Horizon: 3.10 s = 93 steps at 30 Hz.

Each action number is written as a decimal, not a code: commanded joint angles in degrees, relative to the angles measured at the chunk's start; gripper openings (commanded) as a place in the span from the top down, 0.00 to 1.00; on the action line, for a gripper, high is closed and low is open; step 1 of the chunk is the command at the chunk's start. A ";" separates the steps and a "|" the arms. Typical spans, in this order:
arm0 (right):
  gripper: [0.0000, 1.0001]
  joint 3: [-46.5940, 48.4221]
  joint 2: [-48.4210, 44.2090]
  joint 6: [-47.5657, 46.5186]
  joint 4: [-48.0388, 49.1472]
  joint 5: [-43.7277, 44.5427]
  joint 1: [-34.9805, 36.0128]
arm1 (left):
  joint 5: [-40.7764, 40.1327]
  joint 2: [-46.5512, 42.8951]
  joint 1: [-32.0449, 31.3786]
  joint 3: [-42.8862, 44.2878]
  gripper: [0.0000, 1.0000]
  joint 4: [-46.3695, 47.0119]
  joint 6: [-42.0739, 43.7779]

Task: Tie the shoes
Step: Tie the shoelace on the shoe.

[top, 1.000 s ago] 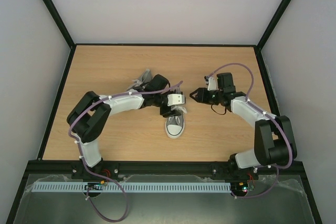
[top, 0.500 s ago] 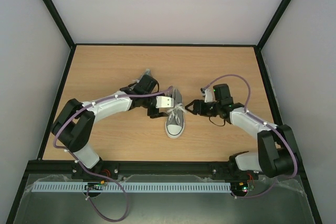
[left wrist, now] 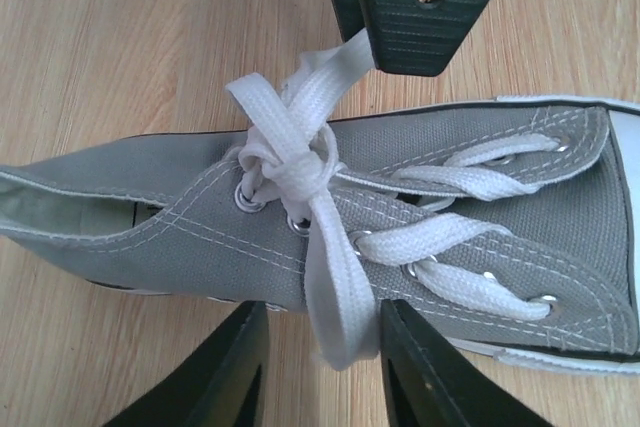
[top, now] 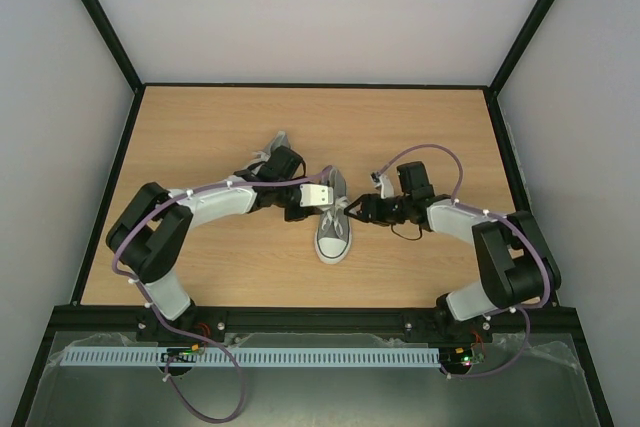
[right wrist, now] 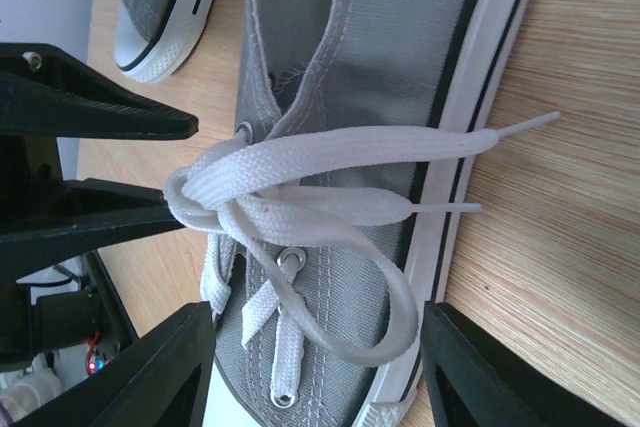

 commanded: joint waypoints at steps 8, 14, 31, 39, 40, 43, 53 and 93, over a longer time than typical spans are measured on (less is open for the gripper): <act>0.73 1.97 2.22 -2.00 -0.21 -3.85 0.28 | 0.28 0.02 0.00 -0.03 0.85 -2.08 2.28; 0.97 1.08 1.44 -2.07 -1.22 -2.63 0.31 | -0.59 -0.37 0.95 1.51 0.93 -5.01 4.23; 0.99 -0.25 3.30 -4.13 -6.50 -1.68 0.36 | -3.33 5.04 5.65 2.97 0.97 4.39 12.89; 0.99 -0.40 4.27 -4.99 -9.63 -0.74 0.31 | -4.12 7.11 7.11 3.23 0.98 5.91 15.08; 0.99 -0.47 4.67 -5.02 -10.02 -0.49 0.27 | -4.15 7.30 7.21 3.38 0.97 5.96 15.33; 0.99 -0.79 5.12 -4.90 -10.49 0.09 0.14 | -4.08 7.79 7.53 3.40 0.98 5.80 16.12; 0.99 -1.20 6.07 -5.37 -10.48 0.89 -0.86 | -4.04 8.53 7.88 2.08 0.98 5.86 17.65; 0.86 8.41 7.53 -3.16 -9.94 2.95 0.37 | -0.50 0.07 3.25 -7.11 0.94 6.77 17.61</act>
